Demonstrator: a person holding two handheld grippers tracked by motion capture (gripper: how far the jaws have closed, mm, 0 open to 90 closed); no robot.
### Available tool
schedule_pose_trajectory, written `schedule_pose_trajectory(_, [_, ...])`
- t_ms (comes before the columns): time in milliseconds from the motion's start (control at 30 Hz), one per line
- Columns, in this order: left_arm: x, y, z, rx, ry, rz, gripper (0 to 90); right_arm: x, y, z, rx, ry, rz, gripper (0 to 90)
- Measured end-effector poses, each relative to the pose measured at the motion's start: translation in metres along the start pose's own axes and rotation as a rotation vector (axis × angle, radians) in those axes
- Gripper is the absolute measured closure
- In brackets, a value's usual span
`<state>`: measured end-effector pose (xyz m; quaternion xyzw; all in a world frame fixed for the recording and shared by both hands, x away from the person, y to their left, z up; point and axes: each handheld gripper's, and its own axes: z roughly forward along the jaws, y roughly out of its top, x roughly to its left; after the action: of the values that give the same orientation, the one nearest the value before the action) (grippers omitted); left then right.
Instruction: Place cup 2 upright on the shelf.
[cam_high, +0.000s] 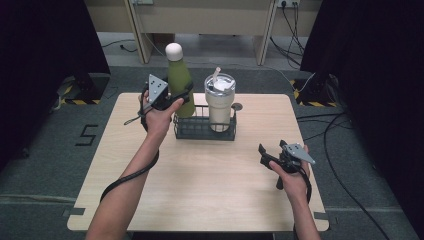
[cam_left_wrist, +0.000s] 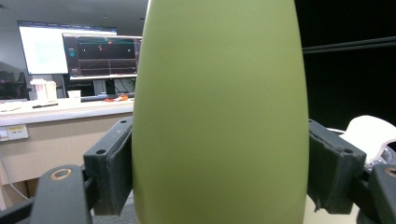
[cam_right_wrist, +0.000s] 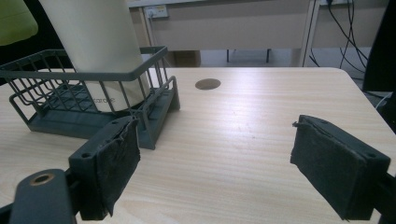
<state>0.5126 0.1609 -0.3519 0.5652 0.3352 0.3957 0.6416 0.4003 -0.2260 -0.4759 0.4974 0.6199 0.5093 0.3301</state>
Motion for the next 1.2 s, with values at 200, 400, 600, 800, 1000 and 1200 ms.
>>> schedule_pose_trajectory(200, [0.000, -0.004, 0.005, 0.010, 0.000, -0.002, 21.3, 0.000, 0.000, 0.000, 0.001, 0.001, -0.001, 15.1])
schedule_pose_trajectory(400, [0.001, -0.008, 0.009, 0.025, 0.007, 0.002, 21.4, -0.001, 0.000, 0.000, 0.001, 0.001, 0.004, 15.1])
schedule_pose_trajectory(600, [0.001, -0.011, 0.014, 0.032, 0.007, 0.001, 21.3, -0.001, 0.000, 0.000, 0.002, 0.002, 0.002, 15.1])
schedule_pose_trajectory(800, [0.002, -0.014, 0.019, 0.042, 0.012, 0.000, 21.4, -0.001, 0.000, 0.000, 0.002, 0.001, 0.008, 15.1])
schedule_pose_trajectory(1000, [0.003, -0.019, 0.023, 0.051, 0.016, -0.004, 21.4, -0.002, -0.001, 0.000, 0.003, 0.001, 0.006, 15.1])
schedule_pose_trajectory(1200, [0.005, -0.024, 0.026, 0.061, 0.019, -0.014, 21.4, -0.002, -0.001, 0.000, 0.005, 0.000, 0.008, 15.1])
